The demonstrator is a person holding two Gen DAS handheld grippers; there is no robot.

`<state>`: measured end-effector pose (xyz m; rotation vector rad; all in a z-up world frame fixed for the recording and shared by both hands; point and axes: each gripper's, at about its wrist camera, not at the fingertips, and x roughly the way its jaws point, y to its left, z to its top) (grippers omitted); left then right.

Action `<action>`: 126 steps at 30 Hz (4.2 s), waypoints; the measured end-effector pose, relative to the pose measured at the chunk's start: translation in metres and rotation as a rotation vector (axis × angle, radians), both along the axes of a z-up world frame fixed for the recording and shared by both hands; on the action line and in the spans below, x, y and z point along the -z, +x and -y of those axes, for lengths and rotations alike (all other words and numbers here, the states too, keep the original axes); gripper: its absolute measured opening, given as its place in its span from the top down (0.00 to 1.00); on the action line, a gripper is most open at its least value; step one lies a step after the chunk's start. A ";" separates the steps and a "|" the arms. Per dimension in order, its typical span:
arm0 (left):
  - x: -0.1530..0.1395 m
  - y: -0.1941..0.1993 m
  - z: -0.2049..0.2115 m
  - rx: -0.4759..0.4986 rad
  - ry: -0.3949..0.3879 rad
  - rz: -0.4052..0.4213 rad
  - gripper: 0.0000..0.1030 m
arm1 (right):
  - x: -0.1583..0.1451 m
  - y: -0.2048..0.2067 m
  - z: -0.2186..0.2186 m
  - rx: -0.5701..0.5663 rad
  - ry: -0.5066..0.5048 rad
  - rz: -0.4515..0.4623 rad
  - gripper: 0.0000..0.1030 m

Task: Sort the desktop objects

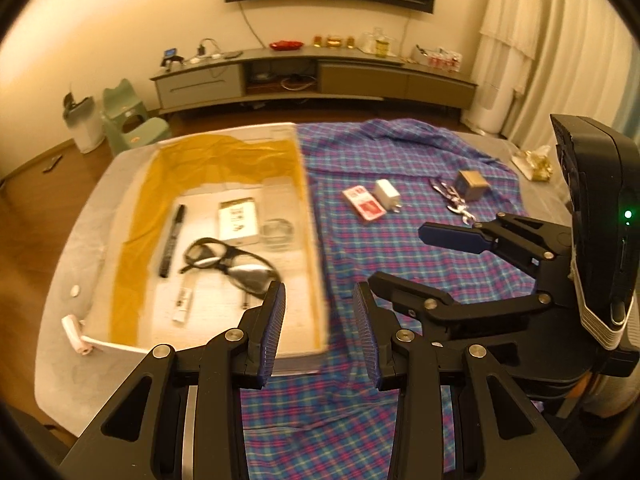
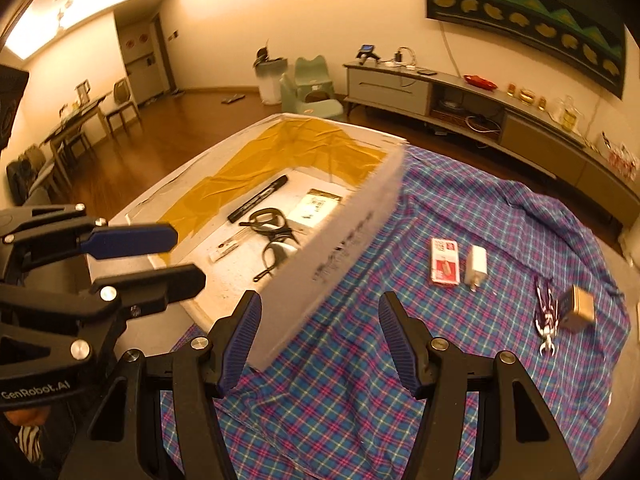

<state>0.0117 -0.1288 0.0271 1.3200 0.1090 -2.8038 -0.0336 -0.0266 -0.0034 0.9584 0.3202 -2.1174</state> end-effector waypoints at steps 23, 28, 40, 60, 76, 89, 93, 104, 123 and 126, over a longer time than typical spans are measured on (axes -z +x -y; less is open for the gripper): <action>0.062 -0.138 -0.054 0.010 0.145 0.193 0.59 | 0.060 -0.139 -0.136 0.311 -0.041 0.153 0.40; 0.094 -0.177 -0.047 -0.086 0.173 0.238 0.59 | 0.073 -0.173 -0.136 0.314 -0.027 0.180 0.40; 0.116 -0.208 -0.022 -0.209 0.205 0.199 0.59 | 0.104 -0.221 -0.046 0.199 0.035 0.189 0.50; 0.151 -0.240 -0.049 -0.139 0.101 0.218 0.85 | 0.116 -0.210 -0.095 0.280 0.026 0.207 0.78; 0.109 -0.200 -0.028 -0.145 0.138 0.137 0.85 | 0.094 -0.156 -0.088 0.241 0.051 0.145 0.78; 0.072 -0.170 -0.039 -0.091 0.126 0.083 0.85 | 0.077 -0.131 -0.092 0.243 0.038 0.107 0.78; 0.060 -0.150 -0.043 -0.072 0.131 0.067 0.85 | 0.069 -0.116 -0.088 0.238 0.049 0.068 0.78; 0.035 -0.103 -0.047 -0.037 0.134 0.024 0.85 | 0.057 -0.077 -0.089 0.239 0.056 0.020 0.78; 0.009 -0.049 -0.033 0.008 0.138 -0.027 0.85 | 0.041 -0.025 -0.070 0.196 0.083 -0.014 0.78; 0.005 -0.044 -0.025 0.004 0.145 -0.036 0.85 | 0.037 -0.019 -0.064 0.185 0.089 -0.022 0.78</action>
